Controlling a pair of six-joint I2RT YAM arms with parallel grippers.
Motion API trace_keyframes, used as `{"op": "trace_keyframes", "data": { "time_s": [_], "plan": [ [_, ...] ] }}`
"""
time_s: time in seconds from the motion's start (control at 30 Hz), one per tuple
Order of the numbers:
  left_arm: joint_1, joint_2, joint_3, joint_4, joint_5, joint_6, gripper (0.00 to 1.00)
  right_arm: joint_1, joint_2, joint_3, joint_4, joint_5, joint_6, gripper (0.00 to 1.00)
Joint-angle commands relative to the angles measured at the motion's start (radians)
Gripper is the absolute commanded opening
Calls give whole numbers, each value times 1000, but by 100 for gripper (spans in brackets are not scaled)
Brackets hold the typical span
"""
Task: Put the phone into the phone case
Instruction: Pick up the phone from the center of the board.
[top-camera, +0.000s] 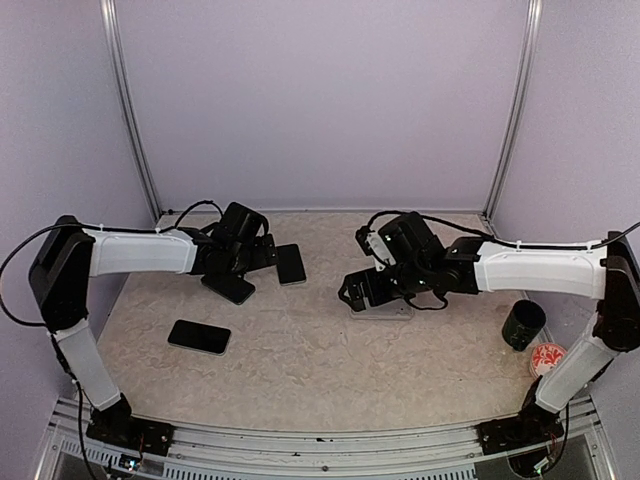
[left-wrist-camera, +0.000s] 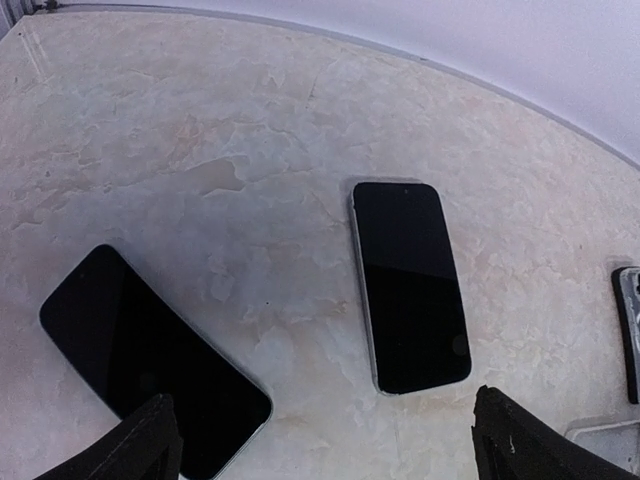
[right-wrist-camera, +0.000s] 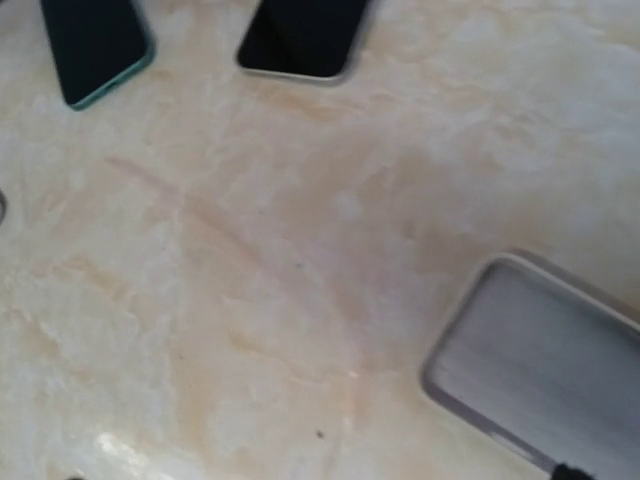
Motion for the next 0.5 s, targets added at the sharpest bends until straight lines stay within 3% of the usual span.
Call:
{"op": "trace_keyframes", "data": {
  "time_s": [0.0, 0.47],
  "plan": [
    [-8, 170, 152, -118, -33, 38, 99, -33, -68, -70, -31, 39, 4, 99],
    [-7, 422, 384, -187, 49, 22, 99, -60, -135, -157, -14, 54, 29, 100]
  ]
}}
